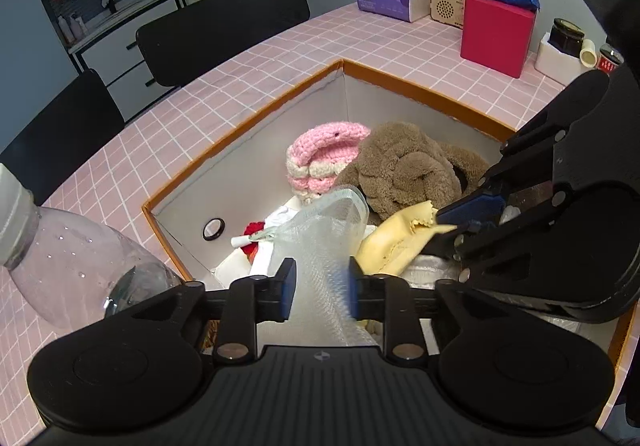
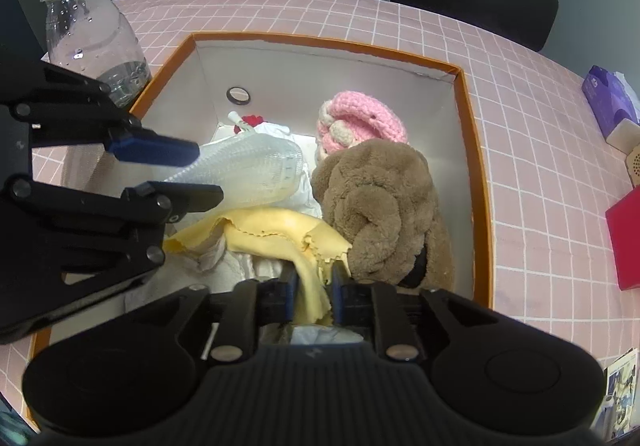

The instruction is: Organize soft objects

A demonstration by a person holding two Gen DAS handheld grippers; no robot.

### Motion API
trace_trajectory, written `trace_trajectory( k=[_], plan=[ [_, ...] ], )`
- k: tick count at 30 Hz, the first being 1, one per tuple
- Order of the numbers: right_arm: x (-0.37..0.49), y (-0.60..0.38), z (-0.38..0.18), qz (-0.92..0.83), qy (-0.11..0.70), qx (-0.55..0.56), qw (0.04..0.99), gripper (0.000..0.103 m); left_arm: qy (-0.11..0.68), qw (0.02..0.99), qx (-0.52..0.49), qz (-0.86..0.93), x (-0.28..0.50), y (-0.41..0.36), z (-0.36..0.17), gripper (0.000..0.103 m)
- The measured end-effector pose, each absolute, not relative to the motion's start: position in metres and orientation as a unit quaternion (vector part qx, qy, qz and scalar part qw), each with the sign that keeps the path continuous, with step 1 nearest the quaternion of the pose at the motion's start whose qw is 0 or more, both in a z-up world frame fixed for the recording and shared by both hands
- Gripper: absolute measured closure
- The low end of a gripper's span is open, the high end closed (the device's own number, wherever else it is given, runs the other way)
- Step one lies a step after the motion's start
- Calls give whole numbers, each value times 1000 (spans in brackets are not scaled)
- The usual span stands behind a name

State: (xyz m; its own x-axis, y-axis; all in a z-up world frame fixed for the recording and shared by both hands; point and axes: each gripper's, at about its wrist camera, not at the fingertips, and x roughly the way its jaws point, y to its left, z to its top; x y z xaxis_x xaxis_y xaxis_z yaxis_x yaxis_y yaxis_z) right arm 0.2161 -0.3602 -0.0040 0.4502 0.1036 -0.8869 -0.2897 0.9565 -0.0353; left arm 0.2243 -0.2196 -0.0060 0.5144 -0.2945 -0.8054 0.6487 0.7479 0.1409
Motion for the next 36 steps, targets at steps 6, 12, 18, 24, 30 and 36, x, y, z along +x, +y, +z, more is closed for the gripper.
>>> trace_trajectory(
  k=[6,12,18,24,30,36],
  plan=[
    [200,-362,19,120,494,-104,855,63,386,855,199,-284,218,-213,9,52],
    [175,-360,49,106,480,-134,860,52,350,868,178,-305,195,-200,35,44],
    [148,-347,74,98,445,-142,879,43,309,883,135,-326,173,-174,62,41],
    [117,-313,77,99,414,-140,894,43,286,898,102,-317,150,-135,72,41],
    [78,-269,77,122,350,-132,919,39,255,916,92,-295,117,-93,67,41],
    [44,-222,61,146,313,-127,930,31,201,947,95,-230,78,-50,52,40]
  ],
)
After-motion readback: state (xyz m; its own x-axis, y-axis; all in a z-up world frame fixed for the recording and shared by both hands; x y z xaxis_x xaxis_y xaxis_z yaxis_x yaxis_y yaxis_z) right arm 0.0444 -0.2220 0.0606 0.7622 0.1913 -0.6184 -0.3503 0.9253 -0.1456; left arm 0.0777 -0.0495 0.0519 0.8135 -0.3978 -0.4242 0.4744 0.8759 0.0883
